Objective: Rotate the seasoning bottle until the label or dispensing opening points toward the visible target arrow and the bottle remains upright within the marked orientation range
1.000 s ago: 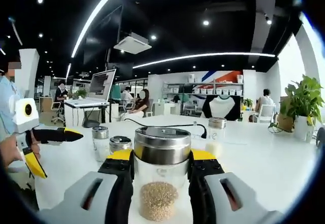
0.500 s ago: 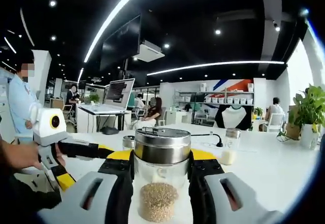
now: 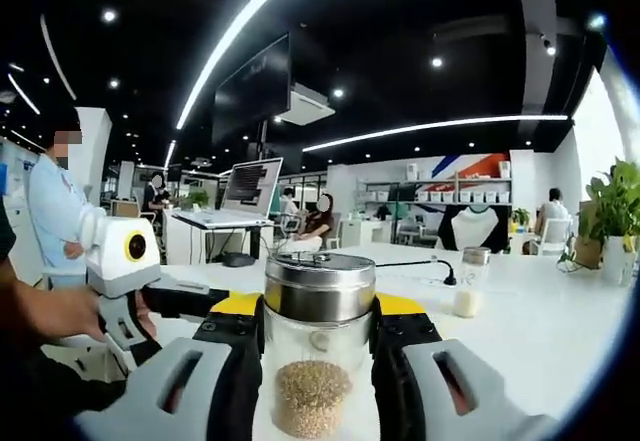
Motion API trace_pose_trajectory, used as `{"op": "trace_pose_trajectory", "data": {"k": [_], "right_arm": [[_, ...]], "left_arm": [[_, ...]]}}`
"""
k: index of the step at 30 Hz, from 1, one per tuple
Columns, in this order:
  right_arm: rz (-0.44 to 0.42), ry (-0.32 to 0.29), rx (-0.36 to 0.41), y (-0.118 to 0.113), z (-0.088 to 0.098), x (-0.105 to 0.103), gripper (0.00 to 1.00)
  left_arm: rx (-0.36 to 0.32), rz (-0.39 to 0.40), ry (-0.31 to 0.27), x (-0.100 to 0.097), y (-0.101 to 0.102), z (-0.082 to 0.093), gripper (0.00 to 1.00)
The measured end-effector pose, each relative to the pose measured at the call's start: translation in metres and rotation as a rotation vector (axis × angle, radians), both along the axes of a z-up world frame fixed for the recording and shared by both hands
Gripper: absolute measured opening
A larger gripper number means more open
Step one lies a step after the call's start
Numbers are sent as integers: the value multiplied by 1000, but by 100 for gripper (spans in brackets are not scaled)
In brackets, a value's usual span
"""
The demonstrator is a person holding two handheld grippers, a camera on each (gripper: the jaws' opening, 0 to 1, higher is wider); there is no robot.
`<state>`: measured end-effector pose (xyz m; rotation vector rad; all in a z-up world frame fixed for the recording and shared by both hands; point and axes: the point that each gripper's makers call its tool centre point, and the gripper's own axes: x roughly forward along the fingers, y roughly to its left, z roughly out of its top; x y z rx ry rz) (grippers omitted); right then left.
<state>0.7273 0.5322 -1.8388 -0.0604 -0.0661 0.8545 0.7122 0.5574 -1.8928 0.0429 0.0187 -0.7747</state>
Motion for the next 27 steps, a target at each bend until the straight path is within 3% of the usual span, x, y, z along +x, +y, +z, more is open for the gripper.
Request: {"op": "trace_pose_trajectory", "data": {"k": [10,16,24,27], "right_arm": [[73,-12,-32,18,-6,-23,39],[130,-24,-32,27,-6,-35,39],[241,-47,52,36,5,-56,39],[264,-45,61,39,6,-61,39]], "left_arm": [[90,-55,-42,-8,-20,-11,81],[58,-99,-62,-15,-28,-7,70],[48,-162,-70,-24,-35,-2,59],[-4,-188,-72,-29,-38,5,57]]}}
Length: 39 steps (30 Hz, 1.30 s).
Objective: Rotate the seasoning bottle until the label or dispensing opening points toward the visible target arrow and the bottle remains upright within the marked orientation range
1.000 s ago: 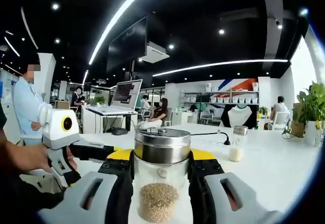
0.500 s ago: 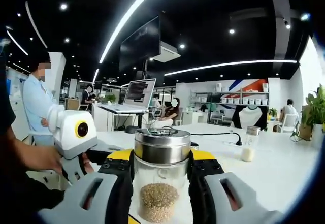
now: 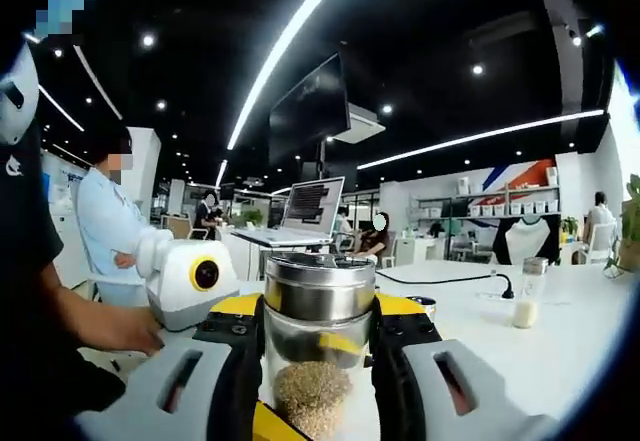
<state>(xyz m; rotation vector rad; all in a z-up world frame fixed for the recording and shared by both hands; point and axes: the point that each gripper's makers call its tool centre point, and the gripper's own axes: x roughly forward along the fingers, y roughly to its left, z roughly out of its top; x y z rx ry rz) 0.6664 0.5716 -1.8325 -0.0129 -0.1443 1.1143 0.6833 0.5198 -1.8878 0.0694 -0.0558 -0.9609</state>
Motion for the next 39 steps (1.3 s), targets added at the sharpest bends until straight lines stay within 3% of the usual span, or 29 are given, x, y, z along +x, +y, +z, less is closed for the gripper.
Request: {"op": "trace_pose_trajectory", "data": {"k": [6,11,14,16,19,22,28,29,35,38,39], "right_arm": [[30,1,21,7,3,-7,39],[29,-8,21,9,4,-8,39],[7,-10,28,6,4,-5,39],[-1,5,39,4,5,-2,39],[2,6,47,5,6,-2,39],[-17,-7,10,8,3,0,40],[-72,-29,7,11,1,7,39],[-102,-17,13,12,0,10,39],[-183,6,6,16,-5,18,41],[-214,2,1,16,-6,20,41],[-221,6,-1,15,-6,20,40]], "left_arm": [[32,-15,-10,-3,-5,-5,53],[-29,1,14,-2,-3,0,52],[-41,51,8,2,2,1,50],[-83,66,56,2,3,3,49],[-73,101,33,3,4,5,48],[-13,196,-4,11,13,1,48],[-33,274,24,19,22,-2,48],[-26,321,26,24,27,-3,48],[69,437,-23,30,35,-8,48],[68,440,-22,30,33,-8,49],[51,406,-13,29,30,-8,49]]}}
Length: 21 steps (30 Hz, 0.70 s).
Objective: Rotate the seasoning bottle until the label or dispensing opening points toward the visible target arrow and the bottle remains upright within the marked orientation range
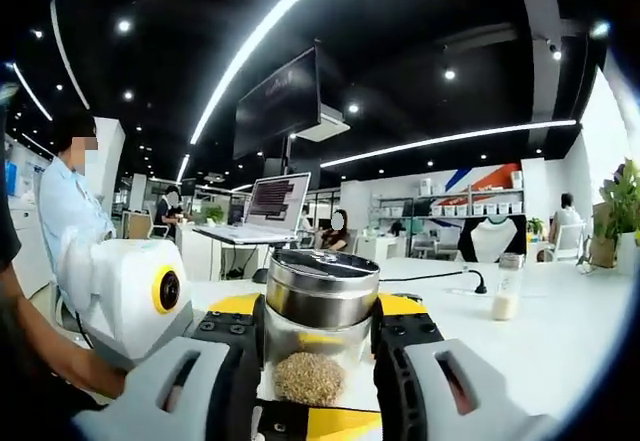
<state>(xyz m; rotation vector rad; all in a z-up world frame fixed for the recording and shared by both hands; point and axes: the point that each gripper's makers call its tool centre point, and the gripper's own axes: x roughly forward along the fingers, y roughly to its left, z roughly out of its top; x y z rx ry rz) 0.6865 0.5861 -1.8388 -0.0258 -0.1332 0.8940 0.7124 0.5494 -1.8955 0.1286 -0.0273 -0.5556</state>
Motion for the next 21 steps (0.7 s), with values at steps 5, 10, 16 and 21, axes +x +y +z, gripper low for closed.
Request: {"op": "trace_pose_trajectory", "data": {"k": [5,10,16,21], "right_arm": [[52,28,22,-7,3,-4,39],[143,-16,17,-6,11,-15,39],[255,-21,29,-6,16,-30,39],[285,-22,45,-5,15,-34,39]], "left_arm": [[-47,-157,-21,-10,-14,9,51],[-97,-296,-37,-20,-19,19,50],[-186,-448,-13,-37,-23,30,49],[-132,-441,-23,-39,-23,29,49]]}}
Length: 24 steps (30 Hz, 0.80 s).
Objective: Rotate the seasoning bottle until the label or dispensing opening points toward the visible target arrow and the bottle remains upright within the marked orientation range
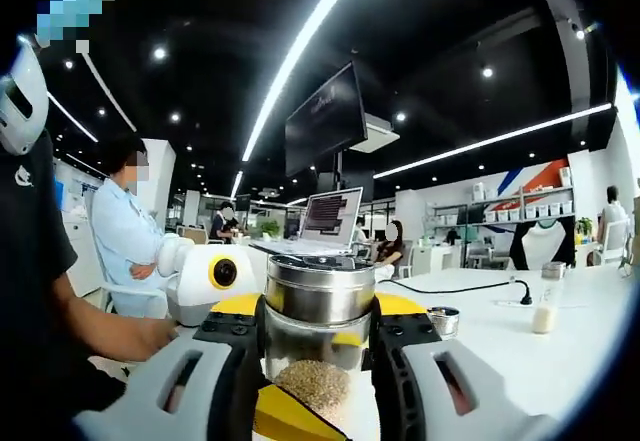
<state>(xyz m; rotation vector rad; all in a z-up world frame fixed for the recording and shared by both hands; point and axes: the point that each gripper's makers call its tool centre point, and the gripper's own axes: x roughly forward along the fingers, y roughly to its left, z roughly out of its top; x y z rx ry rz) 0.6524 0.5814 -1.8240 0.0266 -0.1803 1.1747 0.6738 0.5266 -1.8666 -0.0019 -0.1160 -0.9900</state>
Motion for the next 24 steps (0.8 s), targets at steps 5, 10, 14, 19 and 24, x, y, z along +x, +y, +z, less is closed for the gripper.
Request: {"op": "trace_pose_trajectory", "data": {"k": [5,10,14,19,24], "right_arm": [[-28,10,6,2,-2,6,39],[-106,-26,-17,2,-3,15,39],[-183,-9,-20,5,-5,23,39],[-234,2,-11,9,-8,27,39],[-260,37,6,7,-11,30,38]], "left_arm": [[42,103,-2,10,6,-3,48],[95,275,-35,25,21,-5,48],[120,405,-50,35,32,-8,48],[112,436,-32,38,32,-12,48],[131,460,-40,40,34,-15,48]]}}
